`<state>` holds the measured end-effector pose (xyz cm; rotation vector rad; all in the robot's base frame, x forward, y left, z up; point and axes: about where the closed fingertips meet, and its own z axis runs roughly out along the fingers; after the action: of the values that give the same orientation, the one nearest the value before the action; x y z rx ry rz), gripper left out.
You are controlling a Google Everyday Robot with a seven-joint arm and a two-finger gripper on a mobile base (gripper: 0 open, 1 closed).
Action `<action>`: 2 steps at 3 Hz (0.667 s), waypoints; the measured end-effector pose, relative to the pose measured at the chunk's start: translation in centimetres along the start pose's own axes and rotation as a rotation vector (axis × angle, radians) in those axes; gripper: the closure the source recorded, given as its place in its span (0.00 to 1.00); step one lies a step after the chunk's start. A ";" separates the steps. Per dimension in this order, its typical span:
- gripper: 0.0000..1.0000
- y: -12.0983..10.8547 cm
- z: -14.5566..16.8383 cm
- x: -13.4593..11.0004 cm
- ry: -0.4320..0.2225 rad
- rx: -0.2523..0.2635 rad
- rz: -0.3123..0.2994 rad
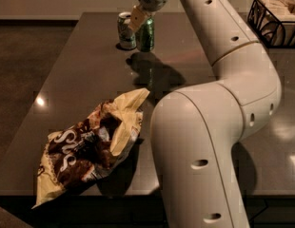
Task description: Move green can near 7up can
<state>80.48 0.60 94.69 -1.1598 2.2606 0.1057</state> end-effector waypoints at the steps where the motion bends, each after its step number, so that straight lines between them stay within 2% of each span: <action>1: 0.59 -0.1 1.5 0.9 0.039 -0.006 -0.001; 2: 0.35 -0.3 2.0 1.7 0.034 -0.029 0.003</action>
Offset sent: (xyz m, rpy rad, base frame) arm 0.0082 -0.0226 -0.0211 0.0117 0.0579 0.0146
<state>80.89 -0.15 92.21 -1.1815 2.2981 0.1214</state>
